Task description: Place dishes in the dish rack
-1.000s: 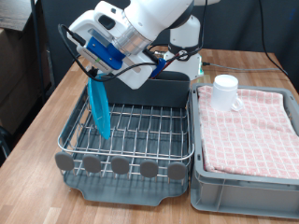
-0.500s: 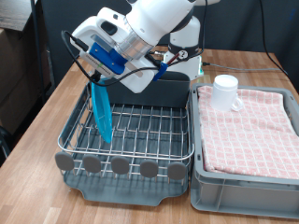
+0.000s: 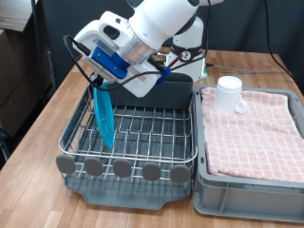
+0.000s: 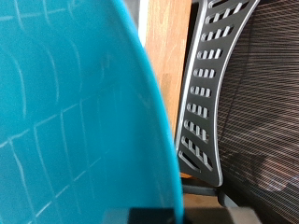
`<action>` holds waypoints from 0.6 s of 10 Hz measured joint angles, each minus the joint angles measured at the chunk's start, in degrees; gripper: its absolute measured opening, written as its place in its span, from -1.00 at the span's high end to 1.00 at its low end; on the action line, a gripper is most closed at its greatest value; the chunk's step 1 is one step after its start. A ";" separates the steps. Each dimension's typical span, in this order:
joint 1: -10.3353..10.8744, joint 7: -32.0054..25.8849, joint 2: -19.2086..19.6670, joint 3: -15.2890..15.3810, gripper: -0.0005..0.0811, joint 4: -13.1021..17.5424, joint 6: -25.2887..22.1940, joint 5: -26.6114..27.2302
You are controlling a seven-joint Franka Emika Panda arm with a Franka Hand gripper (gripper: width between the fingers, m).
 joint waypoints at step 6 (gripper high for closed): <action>-0.01 -3.55 0.40 0.11 0.41 -0.21 1.41 8.63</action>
